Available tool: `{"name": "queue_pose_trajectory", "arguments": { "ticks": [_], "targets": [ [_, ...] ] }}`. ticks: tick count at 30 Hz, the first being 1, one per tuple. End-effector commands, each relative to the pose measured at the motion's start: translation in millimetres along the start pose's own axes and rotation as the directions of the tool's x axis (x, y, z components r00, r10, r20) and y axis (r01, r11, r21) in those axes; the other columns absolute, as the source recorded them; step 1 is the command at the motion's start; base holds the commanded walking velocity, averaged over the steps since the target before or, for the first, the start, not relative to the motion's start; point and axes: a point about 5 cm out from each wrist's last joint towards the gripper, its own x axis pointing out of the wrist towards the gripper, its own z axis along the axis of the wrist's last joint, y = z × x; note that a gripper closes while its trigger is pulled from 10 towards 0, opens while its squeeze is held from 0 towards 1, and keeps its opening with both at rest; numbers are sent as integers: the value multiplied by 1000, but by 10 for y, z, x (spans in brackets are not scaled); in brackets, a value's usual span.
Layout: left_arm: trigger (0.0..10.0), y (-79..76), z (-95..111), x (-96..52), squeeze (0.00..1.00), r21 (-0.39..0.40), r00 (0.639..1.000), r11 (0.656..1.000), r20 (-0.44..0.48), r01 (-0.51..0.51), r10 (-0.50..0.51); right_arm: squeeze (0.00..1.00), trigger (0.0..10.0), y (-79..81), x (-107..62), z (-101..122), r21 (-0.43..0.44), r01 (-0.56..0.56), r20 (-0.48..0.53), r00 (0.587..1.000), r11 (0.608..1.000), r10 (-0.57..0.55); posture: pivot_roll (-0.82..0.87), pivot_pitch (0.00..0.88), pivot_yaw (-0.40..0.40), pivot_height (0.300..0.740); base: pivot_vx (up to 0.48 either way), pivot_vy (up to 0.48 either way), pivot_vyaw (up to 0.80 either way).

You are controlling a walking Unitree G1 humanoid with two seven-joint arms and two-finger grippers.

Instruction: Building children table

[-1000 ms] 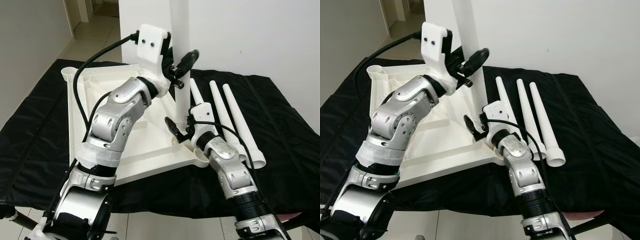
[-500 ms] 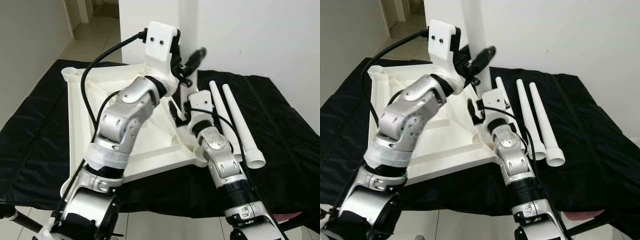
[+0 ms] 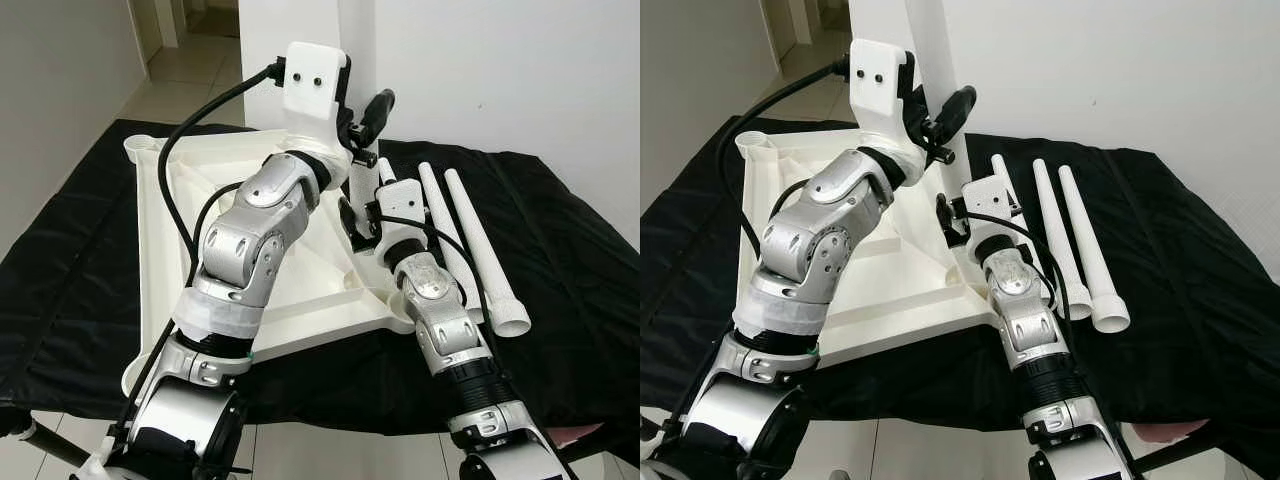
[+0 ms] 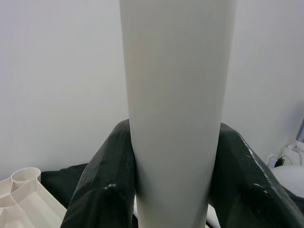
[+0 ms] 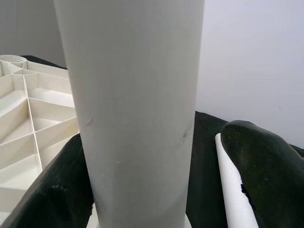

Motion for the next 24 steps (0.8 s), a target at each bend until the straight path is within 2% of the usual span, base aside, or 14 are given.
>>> {"name": "queue_pose_trajectory", "arguments": {
  "ticks": [1, 2, 7, 8, 10, 17, 20, 21, 24],
  "targets": [
    [10000, -76, 96, 22, 0, 15, 999, 1000, 29, 17, -17, 0, 4392, 12, -18, -61, 3, 1, -18, 1000, 1000, -1, 42, 0, -39, 740, 0, 0, 0],
    [10000, -80, 102, 24, 0, 13, 999, 1000, 31, 18, -18, 0, 392, 17, -16, -72, 11, -4, -22, 1000, 1000, 4, 45, 1, -41, 740, 0, 0, 0],
    [10000, -88, 120, 28, 0, 5, 999, 1000, 38, 18, -18, 0, 745, 28, -8, -89, 31, -8, -28, 1000, 999, 9, 48, 2, -43, 740, 0, 0, 0],
    [10000, -93, 124, 29, 0, 2, 999, 1000, 40, 19, -19, 0, 118, 34, -4, -95, 38, -10, -28, 1000, 999, 12, 52, 2, -45, 740, 0, 0, 0],
    [10000, -99, 128, 30, 0, -1, 999, 1000, 42, 21, -21, 0, 0, 39, 3, -103, 44, -13, -28, 1000, 999, 14, 52, 3, -46, 740, 0, 0, 0],
    [10000, -124, 140, 30, 0, -7, 998, 1000, 47, 30, -29, 0, 0, 11, 22, -116, 61, 5, -26, 1000, 998, -3, 55, 5, -47, 740, 0, 0, 0],
    [10000, -133, 141, 26, 0, 17, 998, 999, 45, 33, -34, 0, 39, -13, 20, -115, 63, 23, -21, 1000, 998, -22, 55, 5, -47, 740, 0, 0, 0],
    [10000, -142, 150, 22, 0, 37, 998, 999, 51, 40, -42, 0, 10000, -18, 21, -113, 75, 28, -20, 999, 997, -26, 56, 14, -47, 740, 0, 0, 0],
    [10000, -161, 146, 16, 0, 19, 997, 998, 54, 57, -58, 0, 10000, -26, 22, -107, 97, 36, -19, 999, 995, -34, 56, 15, -47, 740, 0, 0, 0]
  ]
}}
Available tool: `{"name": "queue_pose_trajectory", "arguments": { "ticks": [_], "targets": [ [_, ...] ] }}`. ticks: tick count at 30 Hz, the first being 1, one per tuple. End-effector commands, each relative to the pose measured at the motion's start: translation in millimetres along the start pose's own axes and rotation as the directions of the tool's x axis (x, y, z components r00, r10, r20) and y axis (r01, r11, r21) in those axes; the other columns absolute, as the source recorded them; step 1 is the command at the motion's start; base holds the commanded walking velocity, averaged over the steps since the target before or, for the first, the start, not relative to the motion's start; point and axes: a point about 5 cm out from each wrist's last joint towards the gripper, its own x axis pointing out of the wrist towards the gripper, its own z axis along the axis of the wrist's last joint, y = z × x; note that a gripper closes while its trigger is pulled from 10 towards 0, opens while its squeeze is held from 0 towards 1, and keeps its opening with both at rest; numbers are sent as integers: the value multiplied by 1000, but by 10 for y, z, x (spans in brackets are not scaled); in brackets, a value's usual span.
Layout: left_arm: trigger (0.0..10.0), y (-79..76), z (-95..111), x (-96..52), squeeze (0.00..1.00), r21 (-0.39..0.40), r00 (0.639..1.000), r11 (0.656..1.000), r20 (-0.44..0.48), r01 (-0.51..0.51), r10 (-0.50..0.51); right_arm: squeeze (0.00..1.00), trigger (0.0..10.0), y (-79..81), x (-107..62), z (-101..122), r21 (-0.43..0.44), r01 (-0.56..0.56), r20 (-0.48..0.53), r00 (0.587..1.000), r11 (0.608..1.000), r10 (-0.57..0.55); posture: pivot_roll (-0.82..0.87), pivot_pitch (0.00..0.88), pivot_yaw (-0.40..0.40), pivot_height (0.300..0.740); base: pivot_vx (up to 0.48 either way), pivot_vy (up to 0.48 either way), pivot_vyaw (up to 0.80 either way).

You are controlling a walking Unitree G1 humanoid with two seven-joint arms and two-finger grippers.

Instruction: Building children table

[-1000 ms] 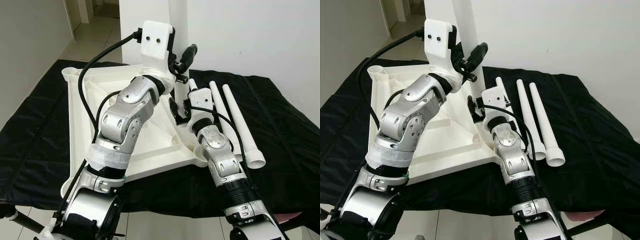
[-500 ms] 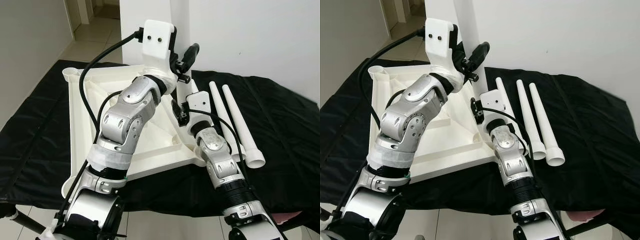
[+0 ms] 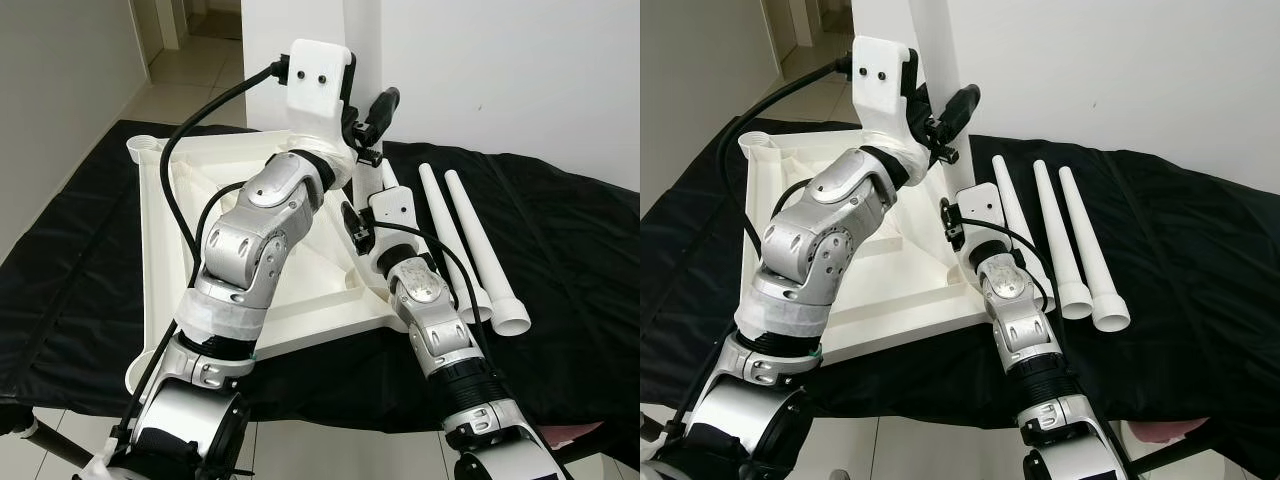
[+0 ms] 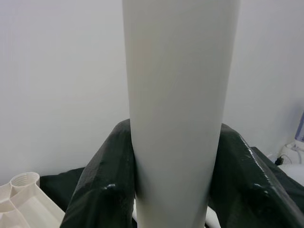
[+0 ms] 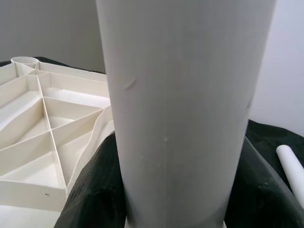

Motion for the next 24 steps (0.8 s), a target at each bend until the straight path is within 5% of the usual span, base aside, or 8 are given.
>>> {"name": "queue_pose_trajectory", "arguments": {
  "ticks": [1, 13, 14, 15, 17, 18, 24],
  "targets": [
    [10000, -78, 102, 5, 1000, -18, 998, 999, 52, 40, -39, 0, 10000, -100, 2, -11, 39, 52, -6, 999, 998, -52, 56, 16, -46, 740, 0, 0, 0],
    [10000, -74, 105, -7, 1000, -17, 998, 999, 57, 38, -37, 0, 10000, -102, 2, -23, 49, 62, -9, 998, 997, -61, 55, 18, -39, 740, 0, 0, 0],
    [10000, -73, 112, -11, 678, -14, 997, 999, 65, 39, -38, 0, 10000, -112, -3, -28, 57, 69, -12, 998, 996, -69, 56, 21, -40, 740, 0, 0, 0],
    [10000, -72, 116, -22, 235, -12, 997, 999, 72, 43, -42, 0, 10000, -125, -11, -32, 64, 76, -14, 997, 995, -75, 56, 22, -38, 740, 0, 0, 0],
    [10000, -72, 116, -22, 235, -12, 997, 999, 72, 43, -42, 0, 10000, -125, -11, -32, 64, 76, -14, 997, 995, -75, 56, 22, -38, 740, 0, 0, 0],
    [10000, -70, 115, -32, 0, -12, 996, 999, 75, 44, -43, 0, 10000, -138, -19, -37, 71, 82, -16, 997, 994, -81, 56, 22, -38, 740, 0, 0, 0],
    [10000, -32, -9, -129, 0, -39, 997, 998, 52, 53, -51, 0, 10000, -271, -74, -88, 115, 153, -38, 988, 982, -149, 53, 36, -33, 740, 0, 0, 0]
  ]
}}
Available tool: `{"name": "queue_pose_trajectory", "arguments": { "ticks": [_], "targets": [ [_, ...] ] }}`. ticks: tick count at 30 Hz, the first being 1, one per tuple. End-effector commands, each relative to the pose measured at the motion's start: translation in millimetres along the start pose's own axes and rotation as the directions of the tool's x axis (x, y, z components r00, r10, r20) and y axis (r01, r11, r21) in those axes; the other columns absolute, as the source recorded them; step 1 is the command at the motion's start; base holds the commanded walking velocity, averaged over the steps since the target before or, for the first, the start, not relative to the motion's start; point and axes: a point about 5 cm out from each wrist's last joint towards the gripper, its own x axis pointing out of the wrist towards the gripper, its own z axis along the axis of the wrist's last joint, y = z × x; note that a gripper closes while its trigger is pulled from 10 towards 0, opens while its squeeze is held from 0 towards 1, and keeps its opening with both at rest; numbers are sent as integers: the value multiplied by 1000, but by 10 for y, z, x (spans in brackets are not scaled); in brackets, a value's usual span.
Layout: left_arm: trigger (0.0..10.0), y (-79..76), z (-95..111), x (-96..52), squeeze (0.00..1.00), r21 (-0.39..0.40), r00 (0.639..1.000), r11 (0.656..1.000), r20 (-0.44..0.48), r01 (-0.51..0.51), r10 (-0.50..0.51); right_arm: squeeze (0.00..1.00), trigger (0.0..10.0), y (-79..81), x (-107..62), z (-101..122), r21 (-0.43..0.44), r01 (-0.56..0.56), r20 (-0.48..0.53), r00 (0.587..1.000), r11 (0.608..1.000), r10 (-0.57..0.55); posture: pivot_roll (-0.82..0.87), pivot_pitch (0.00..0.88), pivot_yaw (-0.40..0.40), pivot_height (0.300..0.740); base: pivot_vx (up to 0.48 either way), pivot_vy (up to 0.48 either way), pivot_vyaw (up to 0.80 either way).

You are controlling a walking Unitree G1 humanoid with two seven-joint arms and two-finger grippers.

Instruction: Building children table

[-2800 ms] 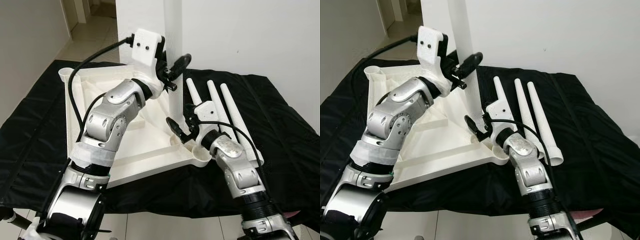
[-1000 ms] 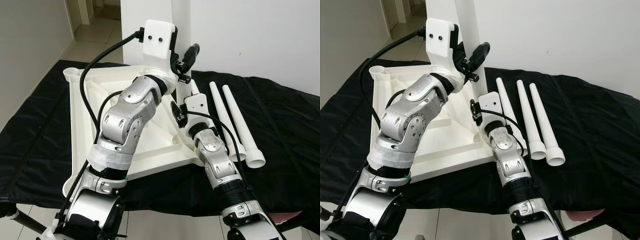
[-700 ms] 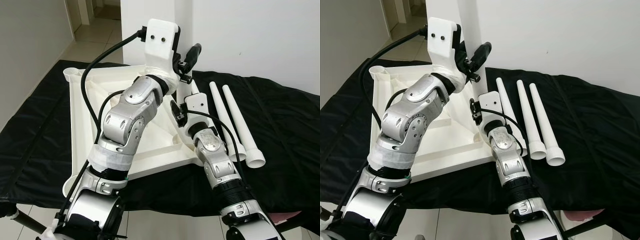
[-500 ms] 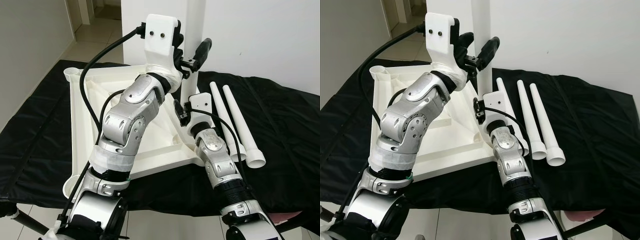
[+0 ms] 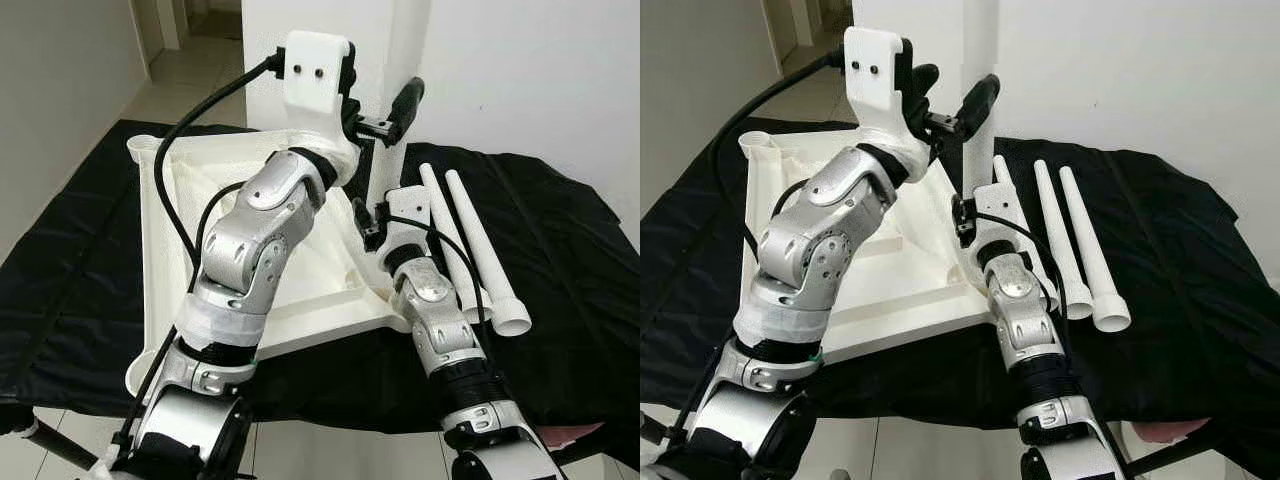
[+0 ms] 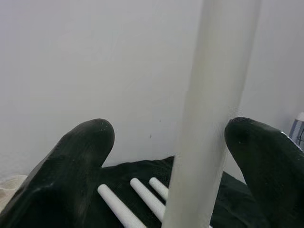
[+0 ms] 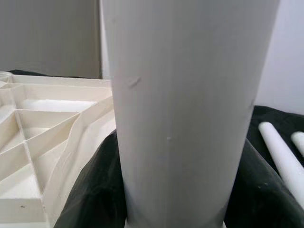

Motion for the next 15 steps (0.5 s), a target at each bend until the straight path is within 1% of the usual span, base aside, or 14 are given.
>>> {"name": "queue_pose_trajectory", "arguments": {
  "ticks": [1, 6, 10, 15],
  "targets": [
    [10000, -48, -9, -18, 0, 4, 998, 998, 4, 62, -62, 0, 10000, -85, -26, -20, 22, 43, -13, 999, 999, -42, 53, 36, -33, 740, 0, 0, 0],
    [10000, -11, -116, -132, 0, 81, 996, 993, -8, 84, -83, 0, 10000, -188, -100, -56, 26, 78, -25, 997, 997, -77, 47, 49, -31, 740, 0, 0, 0],
    [10000, -2, -179, -186, 0, 94, 996, 992, -17, 90, -89, 0, 10000, -230, -148, -79, 18, 88, -29, 996, 996, -87, 41, 56, -29, 740, 0, 0, 0],
    [10000, 52, -331, -303, 0, 122, 996, 989, -47, 84, -79, 0, 10000, -295, -274, -96, 0, 84, -6, 996, 996, -84, 36, 62, -29, 740, 0, 0, 0]
  ]
}}
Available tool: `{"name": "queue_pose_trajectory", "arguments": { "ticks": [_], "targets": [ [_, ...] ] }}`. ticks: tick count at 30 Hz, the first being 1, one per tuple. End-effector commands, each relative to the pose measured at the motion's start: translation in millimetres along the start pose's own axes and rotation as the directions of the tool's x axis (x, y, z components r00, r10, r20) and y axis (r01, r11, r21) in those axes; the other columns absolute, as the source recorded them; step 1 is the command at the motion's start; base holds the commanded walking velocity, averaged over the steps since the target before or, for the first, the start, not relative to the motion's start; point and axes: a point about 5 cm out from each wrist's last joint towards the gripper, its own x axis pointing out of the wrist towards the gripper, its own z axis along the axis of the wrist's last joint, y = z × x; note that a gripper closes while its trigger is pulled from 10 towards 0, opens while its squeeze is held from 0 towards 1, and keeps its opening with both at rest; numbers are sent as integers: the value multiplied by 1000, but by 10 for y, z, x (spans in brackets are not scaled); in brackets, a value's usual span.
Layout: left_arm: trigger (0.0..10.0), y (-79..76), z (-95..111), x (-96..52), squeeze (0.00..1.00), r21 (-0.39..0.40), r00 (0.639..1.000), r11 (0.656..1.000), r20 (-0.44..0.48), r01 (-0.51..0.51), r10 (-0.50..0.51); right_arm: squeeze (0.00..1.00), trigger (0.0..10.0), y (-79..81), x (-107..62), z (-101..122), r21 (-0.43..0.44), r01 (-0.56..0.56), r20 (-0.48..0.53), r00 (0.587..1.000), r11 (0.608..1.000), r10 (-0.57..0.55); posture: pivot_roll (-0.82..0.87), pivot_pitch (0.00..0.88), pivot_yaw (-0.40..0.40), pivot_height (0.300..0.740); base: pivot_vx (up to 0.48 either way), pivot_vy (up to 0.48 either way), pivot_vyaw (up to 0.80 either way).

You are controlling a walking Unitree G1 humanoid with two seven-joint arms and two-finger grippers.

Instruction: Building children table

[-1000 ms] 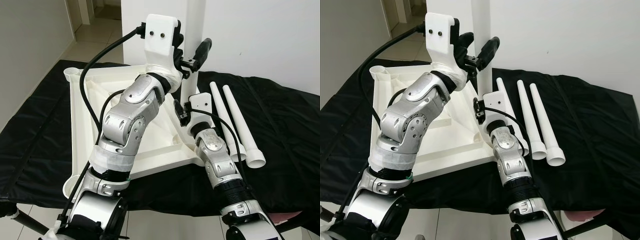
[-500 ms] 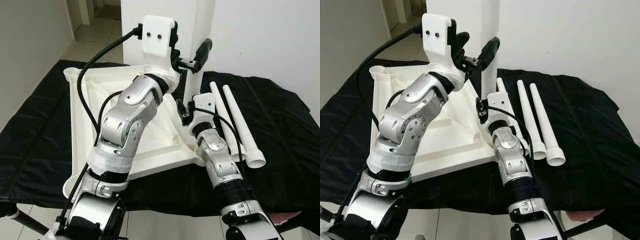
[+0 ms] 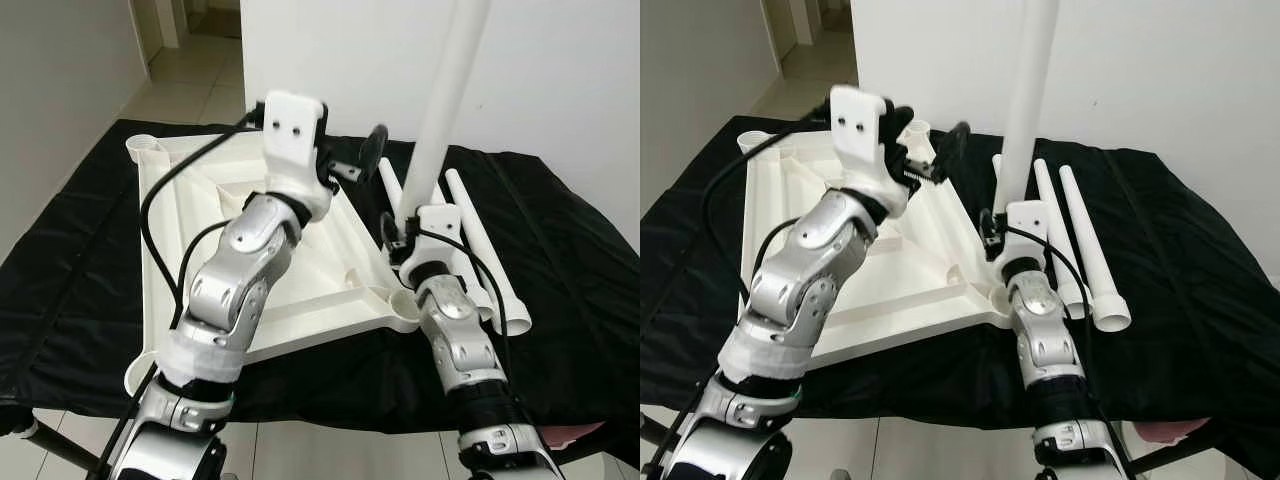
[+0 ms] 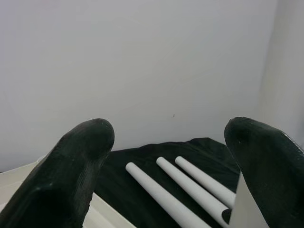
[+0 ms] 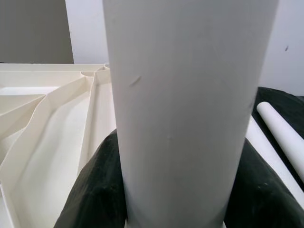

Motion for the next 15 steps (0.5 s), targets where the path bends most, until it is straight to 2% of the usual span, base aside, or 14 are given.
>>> {"name": "queue_pose_trajectory", "arguments": {
  "ticks": [1, 3, 5, 10, 15],
  "targets": [
    [10000, -84, -26, -21, 0, 28, 990, 990, -2, 138, -138, 0, 10000, -41, -27, 52, -4, 4, 35, 999, 1000, -3, 36, 62, -29, 740, 0, 0, 0],
    [10000, -80, -53, -36, 0, 35, 990, 990, -11, 139, -139, 0, 10000, -48, -43, 53, -8, 3, 40, 999, 1000, -3, 35, 63, -30, 740, 0, 0, 0],
    [10000, -71, -148, -76, 0, 76, 991, 988, -32, 136, -134, 0, 10000, -61, -104, 42, -7, 5, 47, 999, 1000, -5, 35, 64, -31, 740, 0, 0, 0],
    [10000, -90, -295, -142, 0, 84, 988, 986, -69, 141, -136, 0, 10000, -39, -207, 34, 36, 10, 54, 998, 999, -12, 35, 70, -35, 740, 0, 0, 0],
    [10000, -145, -462, -283, 0, 79, 980, 982, -116, 173, -163, 0, 10000, 14, -284, 64, 49, -14, 77, 997, 999, 10, 30, 74, -33, 740, 0, 0, 0]
  ]
}}
